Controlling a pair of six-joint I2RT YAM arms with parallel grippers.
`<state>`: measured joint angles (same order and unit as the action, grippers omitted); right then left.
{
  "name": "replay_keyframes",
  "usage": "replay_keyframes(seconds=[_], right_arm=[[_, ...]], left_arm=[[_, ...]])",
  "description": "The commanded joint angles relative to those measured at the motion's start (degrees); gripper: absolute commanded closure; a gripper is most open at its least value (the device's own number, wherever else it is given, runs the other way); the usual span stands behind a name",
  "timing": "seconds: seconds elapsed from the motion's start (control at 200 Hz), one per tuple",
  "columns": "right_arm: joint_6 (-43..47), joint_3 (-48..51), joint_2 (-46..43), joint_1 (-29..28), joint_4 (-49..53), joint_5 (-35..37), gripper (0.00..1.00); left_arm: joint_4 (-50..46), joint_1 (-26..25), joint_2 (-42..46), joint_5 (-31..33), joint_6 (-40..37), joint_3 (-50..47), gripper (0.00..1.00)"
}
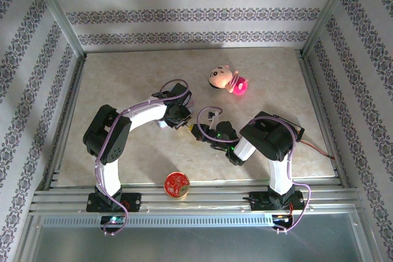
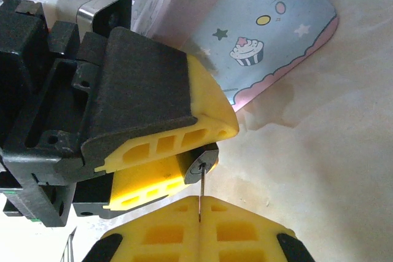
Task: Unlock a padlock with a key
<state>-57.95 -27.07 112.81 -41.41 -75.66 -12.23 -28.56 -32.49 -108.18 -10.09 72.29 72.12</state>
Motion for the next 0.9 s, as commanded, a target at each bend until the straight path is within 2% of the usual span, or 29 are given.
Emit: replay_keyframes(seconds=[0.0,0.23,0.625,0.899], right_arm=[[1.8,-3.0,1.7,-0.6,-3.8,1.6,1.00],[0.1,-2.6,3.4,-0.6,-3.8,2.8,1.00],[0.0,-0.9,-0.6,0.4,-3.8,5.3,1.00],[-0.7,0.7,-2.8,3.6,-3.8,1.2,1.00]], left_arm=[[-0.8,-1.5,0.7,-7.9,1.0,-0.6,0.74],[-0.1,-1.6,1.0,-9.1,1.5,-0.4,0.74],[-0.2,-1.6,2.3,-9.8,1.7,-1.1,0.80],[-1.8,-1.4,2.3,-8.8,0.8,-1.3,0.80]])
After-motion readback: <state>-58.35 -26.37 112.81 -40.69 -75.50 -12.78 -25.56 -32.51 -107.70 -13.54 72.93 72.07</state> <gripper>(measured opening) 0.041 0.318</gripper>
